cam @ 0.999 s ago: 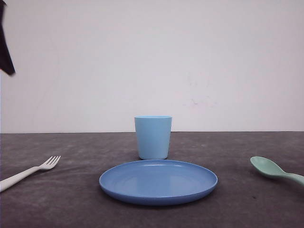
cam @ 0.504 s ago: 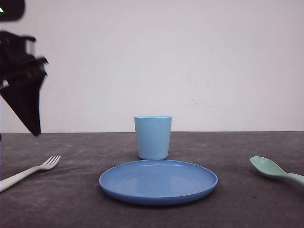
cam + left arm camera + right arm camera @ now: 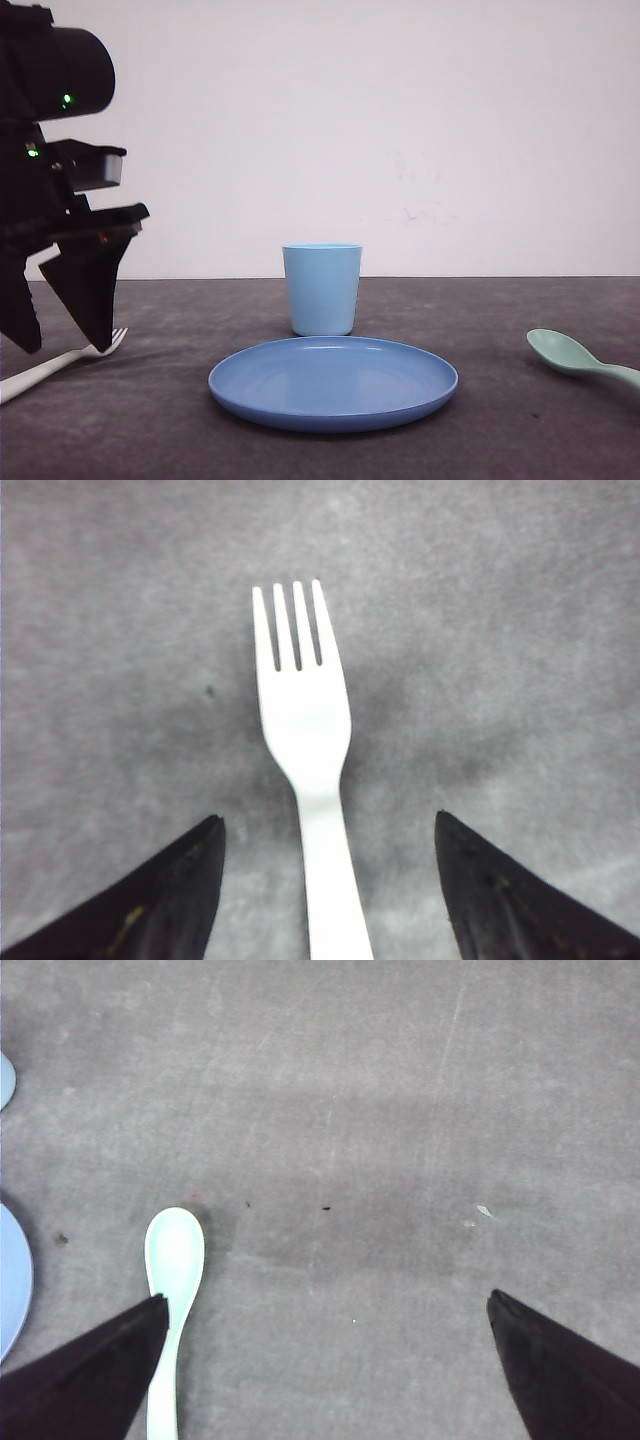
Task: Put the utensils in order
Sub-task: 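Lower the left gripper onto the white fork and close it, then lift the fork with the left gripper and lower it into the blue cup, then open the left gripper and withdraw it upward, then lower the right gripper onto the mint-green spoon and close it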
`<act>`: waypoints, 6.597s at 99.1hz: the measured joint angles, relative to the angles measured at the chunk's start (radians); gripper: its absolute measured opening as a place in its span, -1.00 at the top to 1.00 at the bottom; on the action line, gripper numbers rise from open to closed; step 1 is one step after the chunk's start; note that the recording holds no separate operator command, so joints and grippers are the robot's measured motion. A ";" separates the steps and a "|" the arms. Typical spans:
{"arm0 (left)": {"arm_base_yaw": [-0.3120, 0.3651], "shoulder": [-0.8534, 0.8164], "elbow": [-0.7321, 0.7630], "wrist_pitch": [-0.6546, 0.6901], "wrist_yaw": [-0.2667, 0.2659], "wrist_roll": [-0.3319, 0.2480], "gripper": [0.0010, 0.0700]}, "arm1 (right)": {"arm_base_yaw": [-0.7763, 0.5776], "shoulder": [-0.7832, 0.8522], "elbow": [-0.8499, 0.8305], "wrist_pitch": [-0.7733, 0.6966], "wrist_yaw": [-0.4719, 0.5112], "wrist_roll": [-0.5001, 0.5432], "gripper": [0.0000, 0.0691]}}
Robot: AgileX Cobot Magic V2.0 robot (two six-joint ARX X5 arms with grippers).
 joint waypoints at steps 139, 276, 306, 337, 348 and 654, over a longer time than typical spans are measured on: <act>-0.075 -0.079 0.105 0.121 -0.015 -0.004 0.91 | 0.000 0.000 0.000 -0.002 0.000 0.000 -0.86; -0.185 0.323 0.138 1.177 0.198 0.055 0.91 | 0.000 0.000 0.000 -0.012 0.000 0.000 -0.86; -0.193 0.359 0.138 1.168 0.209 0.088 0.91 | 0.000 0.000 0.000 -0.012 0.000 0.000 -0.86; -0.196 0.359 0.138 1.122 0.211 0.126 0.91 | 0.000 0.000 0.000 -0.012 0.000 0.000 -0.86; -0.196 0.359 0.138 1.121 0.211 0.126 0.91 | 0.000 0.000 0.000 -0.012 0.000 0.000 -0.86; 0.313 -0.763 -0.136 0.156 0.188 0.066 0.36 | 0.369 0.688 0.000 0.294 0.076 0.165 -0.17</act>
